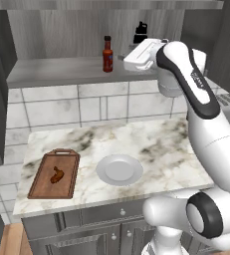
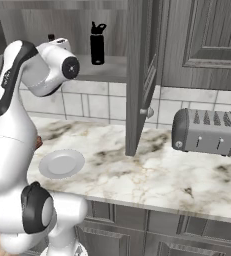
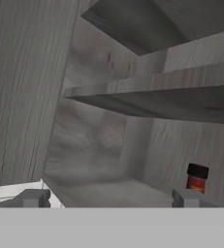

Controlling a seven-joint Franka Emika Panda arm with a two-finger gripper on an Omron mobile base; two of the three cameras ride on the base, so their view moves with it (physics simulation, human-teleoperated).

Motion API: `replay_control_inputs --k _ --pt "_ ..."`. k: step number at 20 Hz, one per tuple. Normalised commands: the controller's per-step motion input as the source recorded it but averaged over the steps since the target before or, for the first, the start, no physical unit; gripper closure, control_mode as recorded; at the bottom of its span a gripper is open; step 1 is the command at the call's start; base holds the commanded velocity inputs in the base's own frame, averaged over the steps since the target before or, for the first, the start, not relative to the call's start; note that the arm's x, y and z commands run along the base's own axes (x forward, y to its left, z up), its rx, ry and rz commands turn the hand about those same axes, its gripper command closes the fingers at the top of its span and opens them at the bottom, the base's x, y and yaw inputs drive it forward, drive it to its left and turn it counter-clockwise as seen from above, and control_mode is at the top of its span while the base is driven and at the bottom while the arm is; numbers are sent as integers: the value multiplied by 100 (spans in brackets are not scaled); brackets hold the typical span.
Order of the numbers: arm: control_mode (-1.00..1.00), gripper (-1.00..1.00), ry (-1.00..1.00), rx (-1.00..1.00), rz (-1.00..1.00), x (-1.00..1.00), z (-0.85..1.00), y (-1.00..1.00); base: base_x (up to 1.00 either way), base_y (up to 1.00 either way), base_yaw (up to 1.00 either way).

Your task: Pick the chicken drumstick from the plate and place it on the cutting board. Then pick the condiment bottle from the cabinet and place it next to the cutting board.

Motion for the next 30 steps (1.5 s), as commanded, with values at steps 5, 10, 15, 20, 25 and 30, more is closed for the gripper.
replay_control_inputs --k 5,10,15,20,25,30 --pt "-100 -100 1 0 0 10 0 0 0 0 0" --pt "-100 -100 2 0 0 8 0 0 0 0 0" --pt "-100 -100 3 0 0 11 0 0 0 0 0" --pt "-100 -100 3 0 0 12 0 0 0 0 0" --pt "-100 -100 2 1 0 8 0 0 0 0 0" --pt "-100 -100 2 0 0 5 0 0 0 0 0"
